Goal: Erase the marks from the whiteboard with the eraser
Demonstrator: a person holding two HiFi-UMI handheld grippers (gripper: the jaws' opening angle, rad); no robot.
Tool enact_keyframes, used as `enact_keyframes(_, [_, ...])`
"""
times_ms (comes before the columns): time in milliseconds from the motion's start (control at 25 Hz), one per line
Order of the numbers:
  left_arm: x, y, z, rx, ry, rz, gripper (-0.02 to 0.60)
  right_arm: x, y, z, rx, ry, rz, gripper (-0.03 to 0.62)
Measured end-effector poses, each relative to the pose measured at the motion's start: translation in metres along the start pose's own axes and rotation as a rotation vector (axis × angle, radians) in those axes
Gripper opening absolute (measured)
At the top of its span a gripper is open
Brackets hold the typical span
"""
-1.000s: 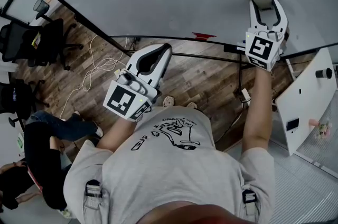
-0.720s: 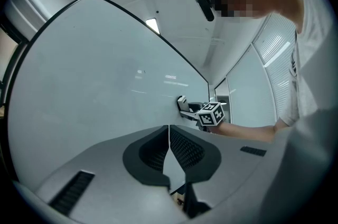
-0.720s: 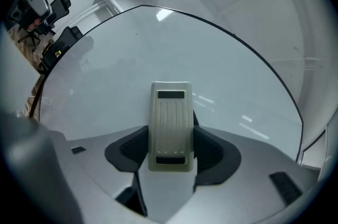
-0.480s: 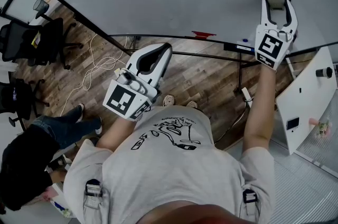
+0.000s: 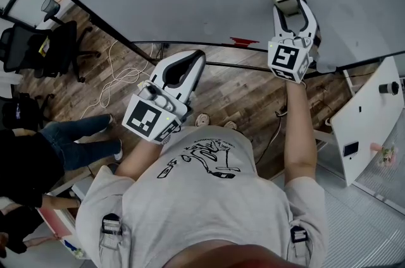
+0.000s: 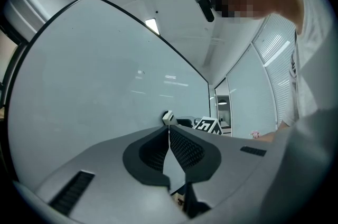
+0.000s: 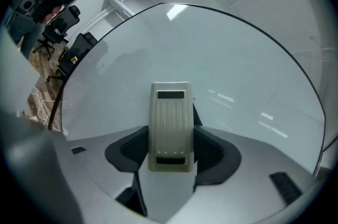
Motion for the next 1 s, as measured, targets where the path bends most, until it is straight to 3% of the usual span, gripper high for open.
enact_keyframes(200, [-0.002, 0.003, 0.003, 0.007, 0.006, 0.008, 0.026, 0.009, 0.014, -0.055, -0.101, 0.123, 0.004, 0.258])
enact_keyframes(360, [-0.006, 0.006, 0.005, 0.007, 0.017, 0.017, 0.026, 0.012, 0.021, -0.076, -0.079, 0.220, 0.012, 0.259])
enact_keyframes(640, [-0.010, 0.006, 0.005, 0.009, 0.043, 0.024, 0.026, -0.007, 0.034, -0.061, 0.013, 0.221, 0.058, 0.259])
enact_keyframes(760, [-0.011, 0.006, 0.007, 0.011, 0.048, 0.026, 0.026, -0.027, 0.045, -0.050, 0.087, 0.226, 0.099, 0.259])
enact_keyframes(1000, [-0.010, 0.006, 0.010, 0.017, 0.056, 0.028, 0.026, -0.071, 0.057, -0.023, 0.338, 0.269, 0.177, 0.259])
Point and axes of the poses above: the fingertips, and each gripper's own axes: x forward along the fingers, z to its right, y out of its top, the point moved 10 cm from there along -x, backward along the fingers, and after that the axes turned 10 degrees about -x, right-handed, at the moved point
